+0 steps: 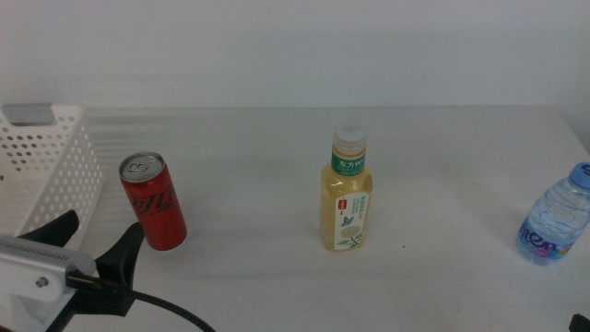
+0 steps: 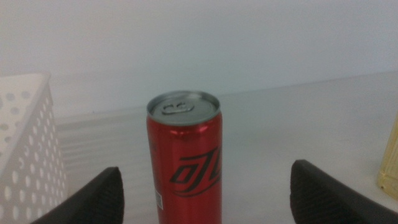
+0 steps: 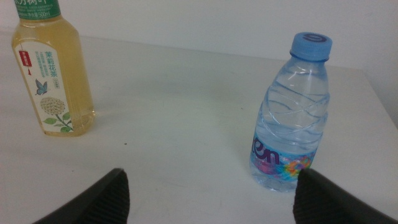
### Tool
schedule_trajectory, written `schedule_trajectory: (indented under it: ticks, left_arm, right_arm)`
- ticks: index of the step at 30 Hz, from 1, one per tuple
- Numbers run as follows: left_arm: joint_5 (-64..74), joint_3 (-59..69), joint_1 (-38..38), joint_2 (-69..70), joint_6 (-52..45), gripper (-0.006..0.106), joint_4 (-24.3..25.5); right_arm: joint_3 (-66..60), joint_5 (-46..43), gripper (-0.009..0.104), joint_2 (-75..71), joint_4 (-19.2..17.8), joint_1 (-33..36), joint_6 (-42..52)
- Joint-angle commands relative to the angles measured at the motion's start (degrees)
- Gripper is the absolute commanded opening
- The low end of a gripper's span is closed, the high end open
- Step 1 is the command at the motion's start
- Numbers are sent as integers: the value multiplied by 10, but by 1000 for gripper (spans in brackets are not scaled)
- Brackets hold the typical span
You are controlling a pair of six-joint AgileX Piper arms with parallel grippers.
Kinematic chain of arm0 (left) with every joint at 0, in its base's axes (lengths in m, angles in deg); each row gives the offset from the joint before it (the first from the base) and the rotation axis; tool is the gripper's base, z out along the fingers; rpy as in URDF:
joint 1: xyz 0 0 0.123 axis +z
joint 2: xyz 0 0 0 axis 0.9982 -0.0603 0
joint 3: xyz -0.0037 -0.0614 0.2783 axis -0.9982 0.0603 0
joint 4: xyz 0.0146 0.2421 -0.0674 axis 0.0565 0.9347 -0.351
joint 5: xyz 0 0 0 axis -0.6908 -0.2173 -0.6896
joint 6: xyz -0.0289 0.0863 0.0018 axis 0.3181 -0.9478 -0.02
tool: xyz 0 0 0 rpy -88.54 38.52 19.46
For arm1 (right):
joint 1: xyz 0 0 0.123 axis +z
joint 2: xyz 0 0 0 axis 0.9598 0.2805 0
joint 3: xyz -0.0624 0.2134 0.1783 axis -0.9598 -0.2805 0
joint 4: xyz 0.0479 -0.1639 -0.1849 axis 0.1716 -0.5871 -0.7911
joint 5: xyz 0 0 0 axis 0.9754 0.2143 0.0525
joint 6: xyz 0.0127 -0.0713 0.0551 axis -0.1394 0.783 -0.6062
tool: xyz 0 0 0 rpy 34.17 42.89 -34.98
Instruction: Use arms to grab the bottles and put them into the dustbin to the left of the table.
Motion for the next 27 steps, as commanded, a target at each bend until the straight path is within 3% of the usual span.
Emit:
schedule_trajectory:
  ticks: [1,27]
  left_arm:
    - [-54,7,-2,5,9,85,-6]
    - [-136,-132,-2,-267,63,85,-15]
  right_arm:
    - [15,-46,70,-15,-2,-4,3]
    - [15,-46,70,-15,-2,-4,3]
